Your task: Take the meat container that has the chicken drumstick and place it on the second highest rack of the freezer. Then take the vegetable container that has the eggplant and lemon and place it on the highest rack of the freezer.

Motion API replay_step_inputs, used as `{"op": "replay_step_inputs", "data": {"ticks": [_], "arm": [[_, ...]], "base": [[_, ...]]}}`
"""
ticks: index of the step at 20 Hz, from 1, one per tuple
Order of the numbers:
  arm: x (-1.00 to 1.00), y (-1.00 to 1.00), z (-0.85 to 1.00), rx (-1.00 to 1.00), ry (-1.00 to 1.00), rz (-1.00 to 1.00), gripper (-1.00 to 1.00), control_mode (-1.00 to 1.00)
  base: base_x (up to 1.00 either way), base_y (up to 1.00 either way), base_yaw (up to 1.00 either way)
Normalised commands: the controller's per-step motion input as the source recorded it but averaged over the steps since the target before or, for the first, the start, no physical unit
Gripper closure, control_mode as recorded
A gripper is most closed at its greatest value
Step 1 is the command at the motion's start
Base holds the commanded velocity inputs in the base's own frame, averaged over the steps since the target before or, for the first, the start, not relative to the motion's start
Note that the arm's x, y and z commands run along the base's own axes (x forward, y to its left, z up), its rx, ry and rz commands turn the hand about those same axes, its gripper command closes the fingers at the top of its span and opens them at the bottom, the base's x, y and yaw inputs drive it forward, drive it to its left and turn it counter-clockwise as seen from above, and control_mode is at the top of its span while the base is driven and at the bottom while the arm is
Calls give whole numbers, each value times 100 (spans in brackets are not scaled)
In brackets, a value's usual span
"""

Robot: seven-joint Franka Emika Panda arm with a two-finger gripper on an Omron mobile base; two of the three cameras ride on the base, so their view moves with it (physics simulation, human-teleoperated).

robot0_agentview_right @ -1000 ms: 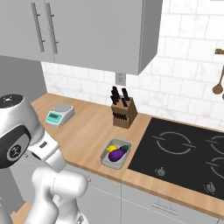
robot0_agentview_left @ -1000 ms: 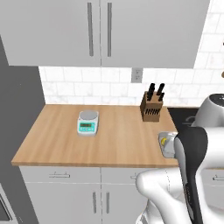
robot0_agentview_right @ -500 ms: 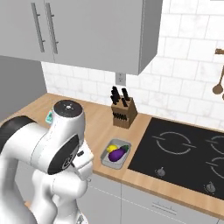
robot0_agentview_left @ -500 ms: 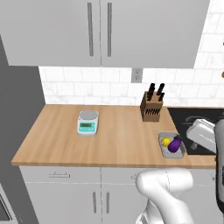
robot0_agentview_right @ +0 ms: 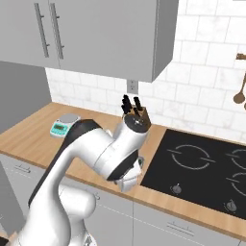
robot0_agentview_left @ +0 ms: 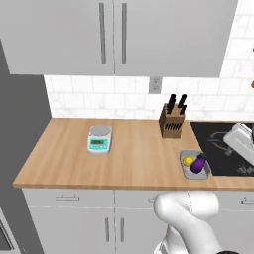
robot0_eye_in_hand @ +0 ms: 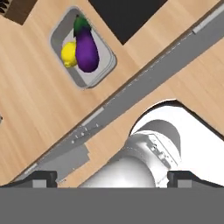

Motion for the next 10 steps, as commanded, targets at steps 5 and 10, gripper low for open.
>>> {"op": "replay_step_inputs", "data": {"ticks": [5, 10], "arm": [[33, -20, -82, 6, 16, -19, -100, -100], [23, 5, -91, 1, 19, -14, -100, -100]], "base": [[0, 0, 0], [0, 0, 0]]}}
